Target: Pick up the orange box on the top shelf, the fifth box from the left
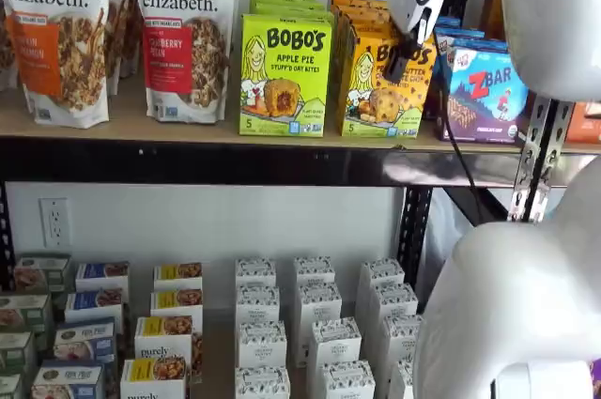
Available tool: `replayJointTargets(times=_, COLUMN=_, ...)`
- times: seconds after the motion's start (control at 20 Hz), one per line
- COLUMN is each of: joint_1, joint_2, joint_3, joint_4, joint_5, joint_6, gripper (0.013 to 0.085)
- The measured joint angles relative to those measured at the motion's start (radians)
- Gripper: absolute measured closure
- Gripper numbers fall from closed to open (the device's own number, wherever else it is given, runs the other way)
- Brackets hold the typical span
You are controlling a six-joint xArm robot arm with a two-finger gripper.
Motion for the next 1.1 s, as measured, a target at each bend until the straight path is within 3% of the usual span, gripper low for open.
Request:
replayJointTargets(times=0.25, joint_1=-0.014, joint_2=-0.022, joint_3=0.009, joint_4=0.024, joint_5=0.014, joint_6=-0.007, gripper=0.0650)
replayJointTargets(times=0.5, joint_1=-0.042, joint_2=-0.035, joint_3=-0.021, joint_4=0.053, joint_5=0.115, joint_6=-0.017, gripper=0.0650)
replayJointTargets(times=1.1, joint_1=-0.102, joint_2=-0.198, joint_3=0.067, joint_4=0.057, joint_5=0.183, joint_6=-0.055, gripper=0.0650)
